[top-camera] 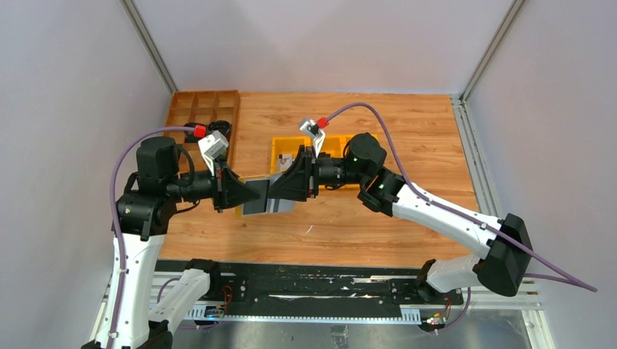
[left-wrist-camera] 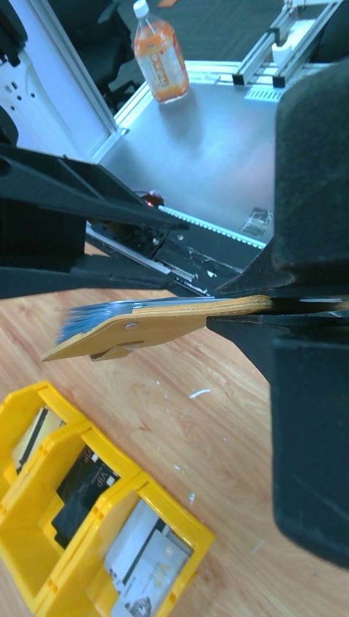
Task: Take the credit cards out of the card holder
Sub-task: Remove the credit card from the card holder.
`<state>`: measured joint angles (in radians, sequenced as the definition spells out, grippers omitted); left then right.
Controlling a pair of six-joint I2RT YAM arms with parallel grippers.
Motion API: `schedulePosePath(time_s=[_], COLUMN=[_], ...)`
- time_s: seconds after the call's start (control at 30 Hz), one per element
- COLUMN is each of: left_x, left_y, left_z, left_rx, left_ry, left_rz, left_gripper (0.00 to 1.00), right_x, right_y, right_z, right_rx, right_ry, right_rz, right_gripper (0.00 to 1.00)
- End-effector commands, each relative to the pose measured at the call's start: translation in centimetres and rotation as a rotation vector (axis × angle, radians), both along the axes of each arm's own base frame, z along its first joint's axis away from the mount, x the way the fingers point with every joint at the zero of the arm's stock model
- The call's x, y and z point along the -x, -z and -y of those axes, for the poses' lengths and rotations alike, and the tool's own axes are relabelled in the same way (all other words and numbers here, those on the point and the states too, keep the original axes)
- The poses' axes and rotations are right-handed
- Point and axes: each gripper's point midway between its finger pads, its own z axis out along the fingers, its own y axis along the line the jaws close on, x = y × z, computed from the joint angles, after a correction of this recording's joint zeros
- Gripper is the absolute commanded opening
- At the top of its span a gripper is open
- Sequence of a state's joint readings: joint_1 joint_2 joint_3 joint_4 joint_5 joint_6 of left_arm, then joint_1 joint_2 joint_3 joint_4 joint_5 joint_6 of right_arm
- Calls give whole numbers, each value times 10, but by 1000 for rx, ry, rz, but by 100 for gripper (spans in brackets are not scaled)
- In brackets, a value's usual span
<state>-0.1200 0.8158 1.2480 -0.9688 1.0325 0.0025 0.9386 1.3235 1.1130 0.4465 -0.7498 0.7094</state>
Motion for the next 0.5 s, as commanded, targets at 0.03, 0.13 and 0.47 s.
schedulePosePath(time_s=[0.03,0.13,0.47], left_x=[10,12,19], left_y=[-16,-19,-29], left_z=[8,9,10], left_rx=[69,78,101], left_ry=[76,89,115], left_rz=[11,12,21], left_gripper=[0,0,0], right_x=[5,3,-4], right_y=[-8,-2,12], right_z=[-5,-6,-3], right_rx=[-30,-7,58], right_ry=[-30,-22,30], right_rz=[12,11,28], right_gripper=[33,34,41])
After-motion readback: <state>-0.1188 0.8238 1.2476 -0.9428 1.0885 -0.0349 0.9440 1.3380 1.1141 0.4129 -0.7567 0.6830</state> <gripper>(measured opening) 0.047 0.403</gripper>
